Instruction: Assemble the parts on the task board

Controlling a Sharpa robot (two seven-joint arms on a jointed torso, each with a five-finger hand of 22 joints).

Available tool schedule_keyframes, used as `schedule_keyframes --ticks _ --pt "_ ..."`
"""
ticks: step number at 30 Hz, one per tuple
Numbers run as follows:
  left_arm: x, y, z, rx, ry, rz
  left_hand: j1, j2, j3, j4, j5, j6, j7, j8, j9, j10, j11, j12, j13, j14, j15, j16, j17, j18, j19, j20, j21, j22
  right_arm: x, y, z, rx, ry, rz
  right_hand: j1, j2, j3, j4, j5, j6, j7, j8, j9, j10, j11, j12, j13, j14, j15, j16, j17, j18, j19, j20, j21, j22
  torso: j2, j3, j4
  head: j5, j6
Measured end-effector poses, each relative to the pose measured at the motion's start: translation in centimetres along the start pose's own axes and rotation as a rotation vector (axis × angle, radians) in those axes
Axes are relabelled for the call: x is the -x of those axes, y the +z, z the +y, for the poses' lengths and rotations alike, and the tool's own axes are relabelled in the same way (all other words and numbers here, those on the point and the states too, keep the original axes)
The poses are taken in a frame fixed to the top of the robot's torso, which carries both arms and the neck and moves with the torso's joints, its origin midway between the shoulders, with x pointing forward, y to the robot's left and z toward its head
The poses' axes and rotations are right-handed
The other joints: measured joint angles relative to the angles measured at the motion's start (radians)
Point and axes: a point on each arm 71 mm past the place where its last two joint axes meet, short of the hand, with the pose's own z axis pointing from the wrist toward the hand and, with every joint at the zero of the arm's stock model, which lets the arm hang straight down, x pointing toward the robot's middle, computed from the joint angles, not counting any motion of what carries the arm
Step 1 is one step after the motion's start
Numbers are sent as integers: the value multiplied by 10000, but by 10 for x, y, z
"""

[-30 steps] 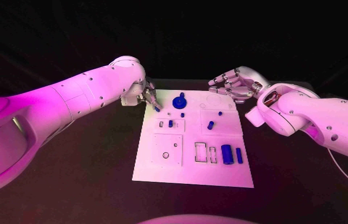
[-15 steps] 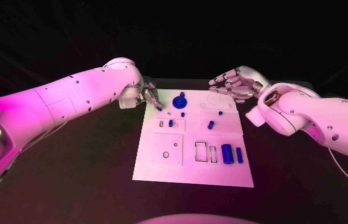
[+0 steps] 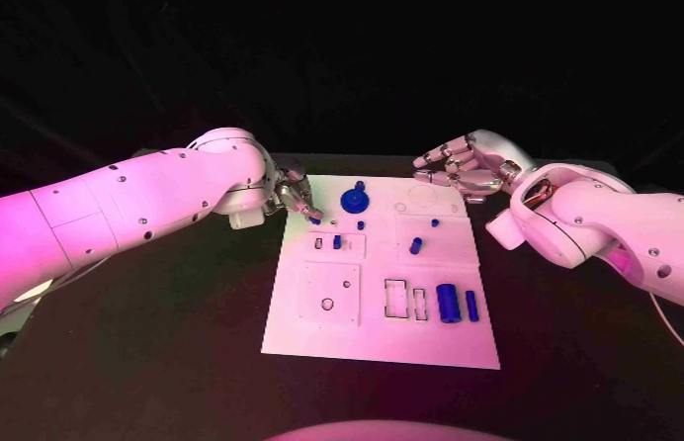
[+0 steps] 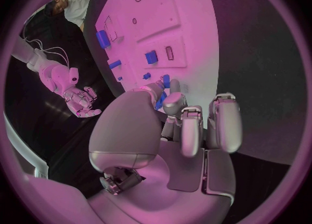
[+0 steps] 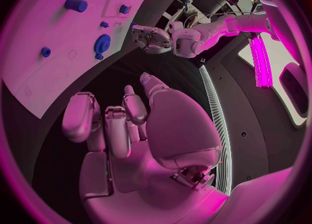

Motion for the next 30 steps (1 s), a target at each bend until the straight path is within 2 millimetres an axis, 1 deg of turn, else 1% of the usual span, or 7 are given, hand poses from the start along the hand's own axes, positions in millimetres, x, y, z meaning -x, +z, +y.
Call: schedule_keyframes --ticks 1,6,16,22,23,30 --pt "-2 -1 0 -29 16 7 -1 -1 8 -8 0 0 0 -2 5 0 0 0 -1 0 0 0 0 0 0 0 0 0 0 0 0 -1 0 1 0 0 0 0 0 0 0 0 0 0 0 0 0 0 0 0 0 0 0 0 0 0 0 -5 -1 3 -1" --pt "-11 -2 -3 -147 123 83 -15 -14 35 -35 -7 1 1 -6 9 0 0 0 9 0 0 0 8 1 0 0 0 0 0 0 0 0 2 9 0 0 0 0 0 0 0 0 -1 0 0 0 0 0 0 0 0 -1 0 0 0 0 0 -4 -6 38 -4" --pt "-27 3 1 -77 163 253 -29 -28 65 -35 -21 3 2 -24 8 -2 2 0 7 0 1 0 7 0 0 0 -2 0 0 0 0 -7 3 14 0 0 1 0 0 0 0 0 -2 0 0 0 0 0 0 0 -1 -1 0 0 0 0 11 -7 -26 69 -3" --pt "-32 4 1 -59 226 317 -119 -117 132 -50 -41 36 1 -27 5 -3 3 0 3 0 1 0 7 0 0 0 -8 0 0 0 0 -11 9 20 -4 4 0 0 0 0 0 0 -2 0 0 0 0 0 0 0 -1 0 0 0 0 1 13 -5 -26 53 -1" --pt "-32 4 1 -55 237 320 -120 -118 135 -53 -41 38 0 -28 5 -3 3 0 -3 0 1 0 7 0 0 0 -8 0 -1 0 0 -8 11 19 -44 43 1 0 25 0 0 0 0 0 0 0 0 0 0 0 -1 0 0 0 0 1 13 -5 -26 47 -1" --pt "-34 5 3 -21 263 354 -129 -126 155 -73 -45 40 -1 4 6 -4 4 0 -12 0 2 0 6 0 0 0 -8 0 -1 0 0 15 29 13 -55 54 1 -1 39 0 0 0 6 0 0 0 1 0 0 0 -1 0 0 0 0 1 15 -5 -12 27 16"
